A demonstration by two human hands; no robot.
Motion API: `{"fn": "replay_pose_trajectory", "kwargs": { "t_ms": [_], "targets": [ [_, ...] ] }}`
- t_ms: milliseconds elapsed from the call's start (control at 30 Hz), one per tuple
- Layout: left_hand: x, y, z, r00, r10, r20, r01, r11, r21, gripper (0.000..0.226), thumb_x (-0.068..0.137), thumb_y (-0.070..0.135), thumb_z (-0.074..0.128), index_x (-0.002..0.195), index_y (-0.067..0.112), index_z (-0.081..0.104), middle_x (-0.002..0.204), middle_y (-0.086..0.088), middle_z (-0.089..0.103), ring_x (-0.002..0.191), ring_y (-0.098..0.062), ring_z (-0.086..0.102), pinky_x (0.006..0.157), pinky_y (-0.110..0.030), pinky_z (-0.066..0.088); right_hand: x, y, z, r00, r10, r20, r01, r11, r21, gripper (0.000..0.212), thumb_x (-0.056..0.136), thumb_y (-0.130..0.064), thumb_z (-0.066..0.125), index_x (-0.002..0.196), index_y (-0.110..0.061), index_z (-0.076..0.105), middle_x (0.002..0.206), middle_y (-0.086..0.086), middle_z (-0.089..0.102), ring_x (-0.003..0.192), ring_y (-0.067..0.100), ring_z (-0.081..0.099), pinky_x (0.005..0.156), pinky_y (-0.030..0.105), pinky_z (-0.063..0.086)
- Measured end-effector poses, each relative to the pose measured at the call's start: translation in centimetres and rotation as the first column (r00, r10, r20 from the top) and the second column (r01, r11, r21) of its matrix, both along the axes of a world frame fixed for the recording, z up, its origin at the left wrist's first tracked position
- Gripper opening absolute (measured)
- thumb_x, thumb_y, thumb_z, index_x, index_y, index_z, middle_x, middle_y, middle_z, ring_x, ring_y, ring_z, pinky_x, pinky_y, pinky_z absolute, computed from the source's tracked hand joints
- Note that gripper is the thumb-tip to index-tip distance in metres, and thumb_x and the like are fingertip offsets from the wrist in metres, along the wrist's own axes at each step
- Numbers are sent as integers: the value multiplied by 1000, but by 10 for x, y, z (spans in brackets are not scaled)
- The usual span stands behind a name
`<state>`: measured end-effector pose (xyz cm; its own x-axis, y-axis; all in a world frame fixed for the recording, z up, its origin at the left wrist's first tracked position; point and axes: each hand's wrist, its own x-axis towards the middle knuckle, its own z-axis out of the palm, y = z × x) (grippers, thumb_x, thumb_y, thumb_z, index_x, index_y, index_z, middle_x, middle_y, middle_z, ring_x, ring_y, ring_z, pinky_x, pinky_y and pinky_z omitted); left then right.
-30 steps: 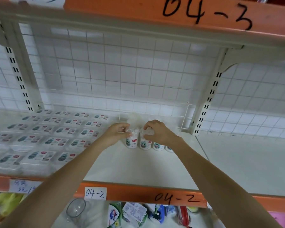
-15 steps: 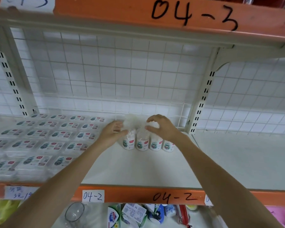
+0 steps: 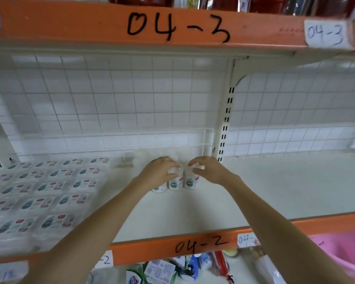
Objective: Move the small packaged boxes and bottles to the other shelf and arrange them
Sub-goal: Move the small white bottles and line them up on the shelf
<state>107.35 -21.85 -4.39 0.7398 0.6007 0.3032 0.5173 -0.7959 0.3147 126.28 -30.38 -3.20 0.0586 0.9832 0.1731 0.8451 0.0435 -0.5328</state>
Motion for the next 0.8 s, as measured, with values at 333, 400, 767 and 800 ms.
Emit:
{"fn": "replay_pose_trajectory", "kwargs": {
  "t_ms": [333,400,767,800],
  "targets": [
    [-4,5,4,999,-47,15,48,995,-91,30,85,18,63,116,19,62,120,0,56,110,-15,52,94,-23,37,-6,1,-9,994,-104,30,101,991,85,24,87,-26,62,107,-14,61,116,7,53,98,23,57,83,26,42],
    [-3,5,3,999,-45,20,47,995,-91,30,86,18,63,115,18,62,121,-1,56,111,-15,53,94,-23,38,-8,1,-9,994,-108,28,104,990,97,25,87,-26,63,109,-13,59,117,8,51,96,24,57,79,23,40],
    [-77,16,20,954,118,275,-74,983,-168,27,84,19,65,110,24,62,114,7,57,107,-7,49,95,-22,35,0,-9,-6,997,-66,-31,67,997,45,38,88,-26,61,125,-23,50,129,3,46,106,17,49,92,28,41],
    [-90,17,18,938,179,298,-118,970,-212,28,83,19,67,110,23,62,114,6,56,107,-7,49,92,-21,34,0,-9,-7,997,-52,-51,54,998,35,40,87,-24,62,125,-24,51,127,2,47,105,15,46,90,26,40]
  ]
}}
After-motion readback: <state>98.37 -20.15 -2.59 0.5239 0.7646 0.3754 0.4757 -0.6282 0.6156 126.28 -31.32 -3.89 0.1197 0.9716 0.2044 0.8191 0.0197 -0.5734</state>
